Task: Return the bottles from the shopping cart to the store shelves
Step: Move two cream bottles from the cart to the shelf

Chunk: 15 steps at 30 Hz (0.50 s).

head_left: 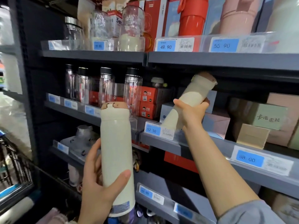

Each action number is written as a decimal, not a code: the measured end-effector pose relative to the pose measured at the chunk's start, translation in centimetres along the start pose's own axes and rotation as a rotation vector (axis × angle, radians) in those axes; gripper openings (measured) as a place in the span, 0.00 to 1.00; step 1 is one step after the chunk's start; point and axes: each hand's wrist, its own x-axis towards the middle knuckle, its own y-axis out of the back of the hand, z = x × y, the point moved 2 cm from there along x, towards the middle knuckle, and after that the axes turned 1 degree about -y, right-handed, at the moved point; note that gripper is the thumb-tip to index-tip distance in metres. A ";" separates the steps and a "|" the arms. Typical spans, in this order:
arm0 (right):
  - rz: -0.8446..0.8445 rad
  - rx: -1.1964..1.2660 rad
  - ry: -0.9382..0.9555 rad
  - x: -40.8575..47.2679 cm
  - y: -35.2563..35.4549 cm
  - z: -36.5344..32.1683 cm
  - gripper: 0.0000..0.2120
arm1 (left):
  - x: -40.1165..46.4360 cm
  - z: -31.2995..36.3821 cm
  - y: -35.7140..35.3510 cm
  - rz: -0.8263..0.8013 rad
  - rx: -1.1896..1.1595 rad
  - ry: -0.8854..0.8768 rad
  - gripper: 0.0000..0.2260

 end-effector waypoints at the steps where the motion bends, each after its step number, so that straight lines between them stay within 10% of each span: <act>1: -0.020 -0.037 0.032 0.0 -0.1 0.0 0.41 | 0.0 0.0 0.0 -0.002 -0.006 0.004 0.37; 15: -0.223 -0.432 0.241 0.5 -2.4 0.8 0.40 | -0.5 -2.3 1.3 -0.007 -0.005 0.025 0.38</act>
